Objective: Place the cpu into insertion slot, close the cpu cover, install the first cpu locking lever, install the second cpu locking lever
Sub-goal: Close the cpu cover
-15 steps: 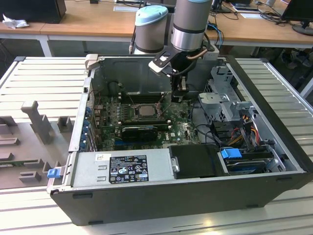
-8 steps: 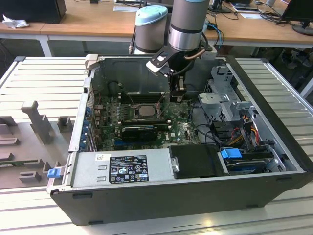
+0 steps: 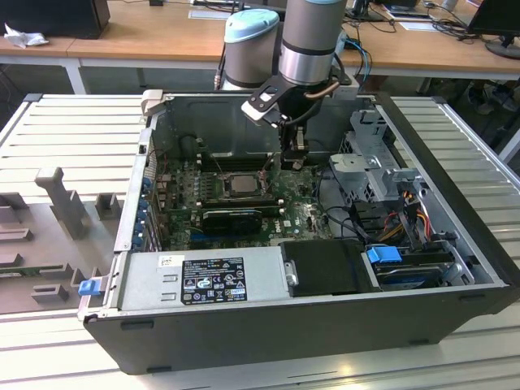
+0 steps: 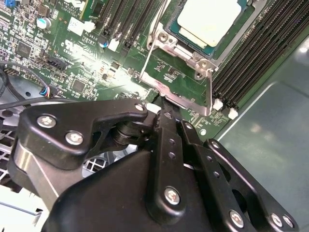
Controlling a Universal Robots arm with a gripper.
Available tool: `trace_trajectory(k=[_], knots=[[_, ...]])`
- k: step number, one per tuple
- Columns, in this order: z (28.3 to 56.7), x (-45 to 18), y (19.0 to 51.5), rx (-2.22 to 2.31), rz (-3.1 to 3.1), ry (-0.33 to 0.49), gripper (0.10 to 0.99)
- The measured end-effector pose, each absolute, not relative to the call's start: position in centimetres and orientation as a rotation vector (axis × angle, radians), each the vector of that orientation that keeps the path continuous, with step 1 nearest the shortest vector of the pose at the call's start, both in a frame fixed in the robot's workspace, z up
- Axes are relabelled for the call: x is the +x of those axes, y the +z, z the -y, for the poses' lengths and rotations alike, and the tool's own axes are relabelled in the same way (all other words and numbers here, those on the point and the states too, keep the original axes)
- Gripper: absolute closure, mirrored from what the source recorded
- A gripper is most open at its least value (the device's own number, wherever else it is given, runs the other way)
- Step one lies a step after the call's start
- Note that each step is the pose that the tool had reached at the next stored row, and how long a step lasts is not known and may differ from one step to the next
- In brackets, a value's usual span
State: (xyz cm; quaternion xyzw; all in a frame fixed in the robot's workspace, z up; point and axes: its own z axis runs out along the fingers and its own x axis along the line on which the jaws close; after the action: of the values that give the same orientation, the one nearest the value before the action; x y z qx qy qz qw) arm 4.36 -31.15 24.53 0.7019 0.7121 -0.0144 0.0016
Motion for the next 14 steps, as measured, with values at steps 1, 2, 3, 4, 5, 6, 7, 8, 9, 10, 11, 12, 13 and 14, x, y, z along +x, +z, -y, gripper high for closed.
trace_trajectory(k=[1,2,3,4,5,6,7,8,9,10,11,12,13,14], knots=[[31.15,4.32,24.53,2.203,-2.235,-0.045,0.98],[31.15,4.28,24.53,2.203,-2.235,-0.045,0.98],[31.15,4.25,24.53,2.203,-2.235,-0.045,0.98],[31.15,4.23,24.53,2.203,-2.235,-0.045,0.98],[31.15,4.21,24.53,2.203,-2.235,-0.045,0.98],[31.15,4.19,24.53,2.203,-2.235,-0.045,0.98],[31.15,4.17,24.53,2.203,-2.235,-0.045,0.98],[31.15,4.15,24.53,2.203,-2.235,-0.045,0.98],[31.15,4.14,24.53,2.203,-2.235,-0.045,0.98],[31.15,4.11,24.53,2.203,-2.235,-0.045,0.98],[31.15,4.1,24.53,2.203,-2.235,-0.045,0.98],[31.15,4.0,24.53,2.203,-2.235,-0.045,0.98],[31.15,3.96,24.53,2.203,-2.235,-0.045,0.98],[31.15,3.95,24.53,2.203,-2.235,-0.045,0.98]])
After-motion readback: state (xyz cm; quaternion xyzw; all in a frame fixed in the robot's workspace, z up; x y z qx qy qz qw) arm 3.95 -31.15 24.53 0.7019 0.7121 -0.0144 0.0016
